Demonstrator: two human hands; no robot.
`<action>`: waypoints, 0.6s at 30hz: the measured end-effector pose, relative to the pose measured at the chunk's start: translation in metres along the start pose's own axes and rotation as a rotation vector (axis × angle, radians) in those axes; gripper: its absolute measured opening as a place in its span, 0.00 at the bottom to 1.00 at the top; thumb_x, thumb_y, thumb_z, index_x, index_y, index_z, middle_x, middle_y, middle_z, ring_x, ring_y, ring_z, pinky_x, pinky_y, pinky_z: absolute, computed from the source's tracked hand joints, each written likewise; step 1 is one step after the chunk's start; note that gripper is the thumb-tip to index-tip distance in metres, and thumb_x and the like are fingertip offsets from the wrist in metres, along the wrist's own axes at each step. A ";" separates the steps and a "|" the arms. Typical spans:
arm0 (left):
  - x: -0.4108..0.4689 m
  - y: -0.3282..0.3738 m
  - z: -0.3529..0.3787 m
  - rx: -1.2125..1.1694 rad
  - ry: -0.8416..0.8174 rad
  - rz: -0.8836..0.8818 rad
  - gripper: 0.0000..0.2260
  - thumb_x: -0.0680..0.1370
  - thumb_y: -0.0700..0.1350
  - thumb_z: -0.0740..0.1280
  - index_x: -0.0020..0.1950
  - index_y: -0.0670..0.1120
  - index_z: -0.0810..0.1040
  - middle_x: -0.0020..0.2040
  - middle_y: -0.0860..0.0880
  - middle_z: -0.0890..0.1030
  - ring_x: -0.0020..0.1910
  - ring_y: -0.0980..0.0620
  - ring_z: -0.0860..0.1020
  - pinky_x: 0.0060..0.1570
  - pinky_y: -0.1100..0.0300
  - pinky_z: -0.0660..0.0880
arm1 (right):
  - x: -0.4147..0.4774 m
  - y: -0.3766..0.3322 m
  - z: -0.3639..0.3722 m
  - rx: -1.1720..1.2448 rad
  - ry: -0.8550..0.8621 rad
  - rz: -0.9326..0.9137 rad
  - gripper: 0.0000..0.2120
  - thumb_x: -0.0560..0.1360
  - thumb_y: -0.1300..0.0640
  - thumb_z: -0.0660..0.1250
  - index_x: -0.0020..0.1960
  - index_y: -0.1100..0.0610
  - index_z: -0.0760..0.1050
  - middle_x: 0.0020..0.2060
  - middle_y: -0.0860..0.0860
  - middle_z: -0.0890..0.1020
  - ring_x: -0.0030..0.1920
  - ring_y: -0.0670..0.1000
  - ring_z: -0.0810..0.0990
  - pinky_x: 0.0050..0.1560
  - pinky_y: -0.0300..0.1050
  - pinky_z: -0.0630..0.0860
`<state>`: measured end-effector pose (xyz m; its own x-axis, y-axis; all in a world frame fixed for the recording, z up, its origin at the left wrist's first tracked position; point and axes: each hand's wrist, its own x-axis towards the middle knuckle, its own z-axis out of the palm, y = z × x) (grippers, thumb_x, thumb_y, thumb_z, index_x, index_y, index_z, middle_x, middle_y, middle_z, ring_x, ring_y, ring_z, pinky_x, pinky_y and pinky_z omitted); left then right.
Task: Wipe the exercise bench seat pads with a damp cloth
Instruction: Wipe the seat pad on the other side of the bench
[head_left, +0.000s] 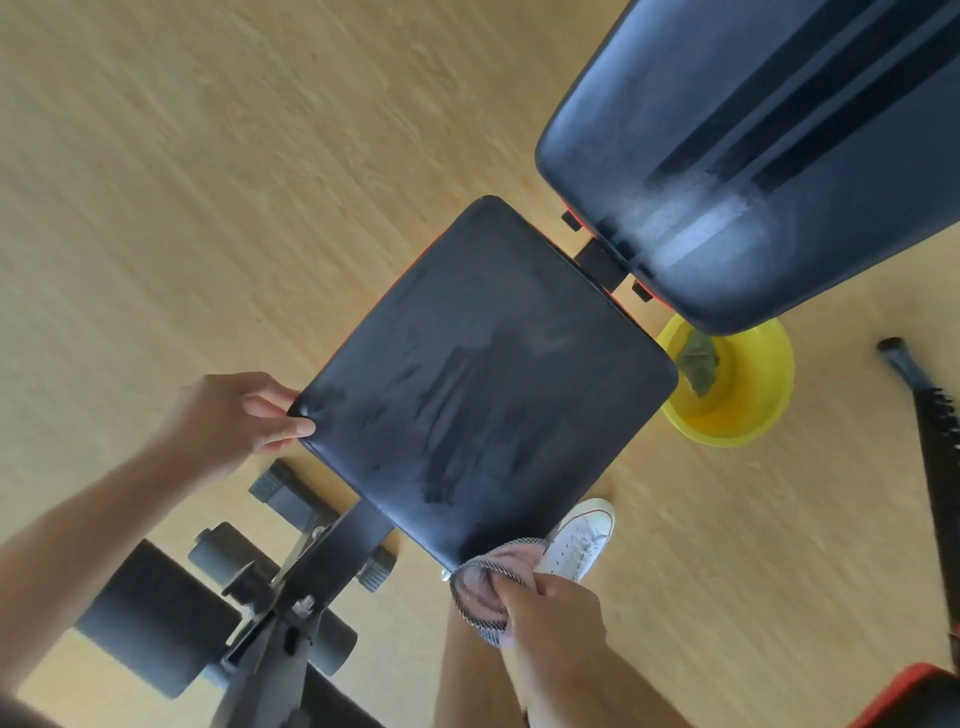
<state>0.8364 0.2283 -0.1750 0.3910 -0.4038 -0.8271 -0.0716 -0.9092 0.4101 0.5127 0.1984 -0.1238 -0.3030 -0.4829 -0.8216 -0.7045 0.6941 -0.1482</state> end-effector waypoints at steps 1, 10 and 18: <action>-0.001 0.002 0.001 0.013 0.011 -0.008 0.10 0.69 0.42 0.81 0.48 0.49 0.86 0.40 0.50 0.89 0.36 0.52 0.88 0.47 0.56 0.84 | -0.012 -0.008 -0.005 -0.117 -0.081 -0.094 0.13 0.65 0.46 0.72 0.27 0.52 0.78 0.25 0.48 0.81 0.33 0.47 0.81 0.41 0.41 0.80; 0.008 -0.018 0.012 -0.203 0.102 -0.049 0.10 0.76 0.30 0.68 0.47 0.44 0.84 0.41 0.46 0.86 0.39 0.51 0.85 0.35 0.70 0.80 | 0.035 -0.126 0.081 -0.714 -0.221 -1.779 0.13 0.69 0.77 0.68 0.36 0.61 0.79 0.35 0.55 0.78 0.42 0.56 0.73 0.47 0.46 0.76; 0.001 -0.019 0.018 -0.337 0.041 0.017 0.09 0.73 0.37 0.77 0.44 0.51 0.87 0.47 0.38 0.88 0.41 0.41 0.86 0.42 0.54 0.85 | 0.082 -0.196 0.050 -0.754 -0.018 -1.892 0.11 0.72 0.70 0.65 0.39 0.59 0.82 0.38 0.52 0.81 0.44 0.55 0.76 0.45 0.46 0.74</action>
<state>0.8214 0.2433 -0.1908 0.4296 -0.4078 -0.8057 0.2263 -0.8151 0.5333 0.6576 0.0492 -0.1900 0.9822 -0.1814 0.0496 -0.1410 -0.8851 -0.4436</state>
